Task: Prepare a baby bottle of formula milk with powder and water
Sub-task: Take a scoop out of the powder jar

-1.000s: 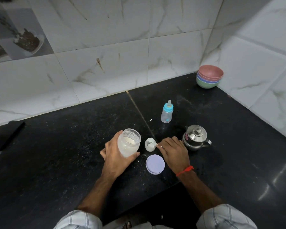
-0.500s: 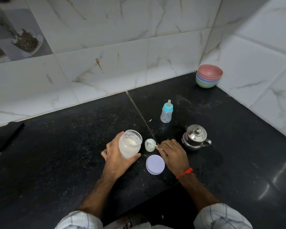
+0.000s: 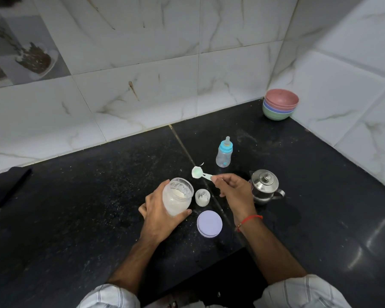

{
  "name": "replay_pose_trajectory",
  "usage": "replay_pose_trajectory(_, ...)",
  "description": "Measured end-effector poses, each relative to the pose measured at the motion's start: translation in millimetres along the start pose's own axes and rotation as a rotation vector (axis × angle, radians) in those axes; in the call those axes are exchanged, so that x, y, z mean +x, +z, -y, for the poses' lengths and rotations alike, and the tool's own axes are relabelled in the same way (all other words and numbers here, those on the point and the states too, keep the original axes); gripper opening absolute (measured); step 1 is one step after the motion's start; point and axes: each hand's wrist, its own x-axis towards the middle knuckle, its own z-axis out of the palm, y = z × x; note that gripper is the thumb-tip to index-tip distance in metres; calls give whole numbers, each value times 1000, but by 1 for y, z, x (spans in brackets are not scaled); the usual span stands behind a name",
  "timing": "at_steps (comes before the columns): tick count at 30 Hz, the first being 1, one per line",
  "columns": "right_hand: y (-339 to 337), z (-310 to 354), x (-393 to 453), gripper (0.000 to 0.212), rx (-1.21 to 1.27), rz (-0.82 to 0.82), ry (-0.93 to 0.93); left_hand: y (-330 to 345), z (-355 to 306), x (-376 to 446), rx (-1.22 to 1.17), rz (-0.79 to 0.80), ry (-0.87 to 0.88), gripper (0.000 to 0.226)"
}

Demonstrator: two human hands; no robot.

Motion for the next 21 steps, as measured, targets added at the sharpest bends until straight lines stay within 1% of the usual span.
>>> replay_pose_trajectory(3,5,4,0,3,-91,164,55,3,-2,2,5,6,22,111)
replay_pose_trajectory(5,12,3,-1,6,-208,241,73,5,-3,2,-4,9,31,111)
replay_pose_trajectory(6,15,2,-2,9,-259,258,71,6,-3,2,-8,12,36,111)
replay_pose_trajectory(9,21,-4,0,24,-364,262,64,9,0,3,-16,18,42,111)
replay_pose_trajectory(11,21,-4,3,28,-417,238,59,9,1,5,-20,20,50,112)
replay_pose_trajectory(13,18,-4,8,26,-410,197,29,8,2,8,-31,5,52,111)
replay_pose_trajectory(16,6,2,25,19,-418,117,3,9,8,18,-112,-51,-31,108)
replay_pose_trajectory(19,-5,7,53,17,-427,0,-14,12,20,34,-210,-112,-70,101)
replay_pose_trajectory(21,-8,10,76,25,-425,-85,-61,14,22,41,-240,-120,-106,102)
